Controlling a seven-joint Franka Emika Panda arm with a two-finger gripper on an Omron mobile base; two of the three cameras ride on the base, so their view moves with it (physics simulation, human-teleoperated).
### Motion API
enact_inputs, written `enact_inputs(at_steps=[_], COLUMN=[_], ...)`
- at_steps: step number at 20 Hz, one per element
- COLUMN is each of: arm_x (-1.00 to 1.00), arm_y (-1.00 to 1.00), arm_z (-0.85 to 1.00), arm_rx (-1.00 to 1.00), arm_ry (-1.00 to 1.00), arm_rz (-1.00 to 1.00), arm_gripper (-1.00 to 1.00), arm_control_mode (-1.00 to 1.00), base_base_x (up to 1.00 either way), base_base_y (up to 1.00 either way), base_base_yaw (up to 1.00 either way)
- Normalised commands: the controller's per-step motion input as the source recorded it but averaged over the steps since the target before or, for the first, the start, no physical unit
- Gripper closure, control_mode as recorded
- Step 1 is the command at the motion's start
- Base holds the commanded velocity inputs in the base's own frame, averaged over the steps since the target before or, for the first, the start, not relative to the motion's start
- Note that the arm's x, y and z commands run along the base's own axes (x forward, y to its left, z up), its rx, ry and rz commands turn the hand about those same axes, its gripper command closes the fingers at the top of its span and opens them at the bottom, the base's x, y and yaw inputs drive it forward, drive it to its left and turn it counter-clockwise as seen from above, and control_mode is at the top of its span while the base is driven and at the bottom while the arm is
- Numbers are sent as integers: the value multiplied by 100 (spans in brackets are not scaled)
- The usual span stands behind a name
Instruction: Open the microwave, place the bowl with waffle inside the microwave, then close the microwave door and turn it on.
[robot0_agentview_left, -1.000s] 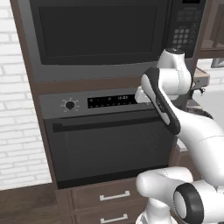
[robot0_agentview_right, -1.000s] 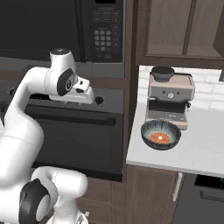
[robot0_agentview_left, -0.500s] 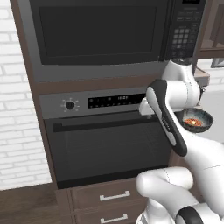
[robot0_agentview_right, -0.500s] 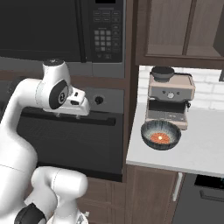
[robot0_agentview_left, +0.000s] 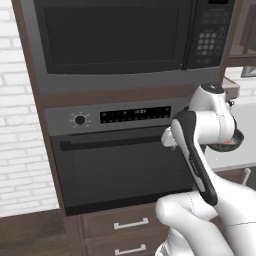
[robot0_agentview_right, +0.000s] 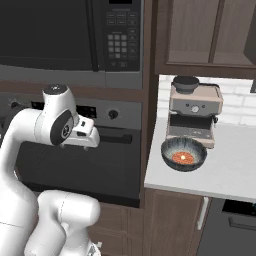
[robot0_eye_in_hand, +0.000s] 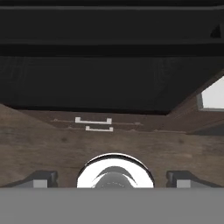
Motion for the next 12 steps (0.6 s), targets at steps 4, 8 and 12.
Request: enact_inputs(at_steps=[4, 8, 12], arm_x=[0, 0, 0], arm_y=[0, 0, 0], arm_z=[0, 0, 0], arm_rx=[0, 0, 0], arm_ry=[0, 0, 0], arm_rz=[0, 0, 0], arm_gripper=[-100, -100, -100], arm_control_mode=[100, 100, 100], base_base_x=[-25, -24, -25], base_base_y=[-8, -31, -43], base_base_yaw=[0, 1, 6])
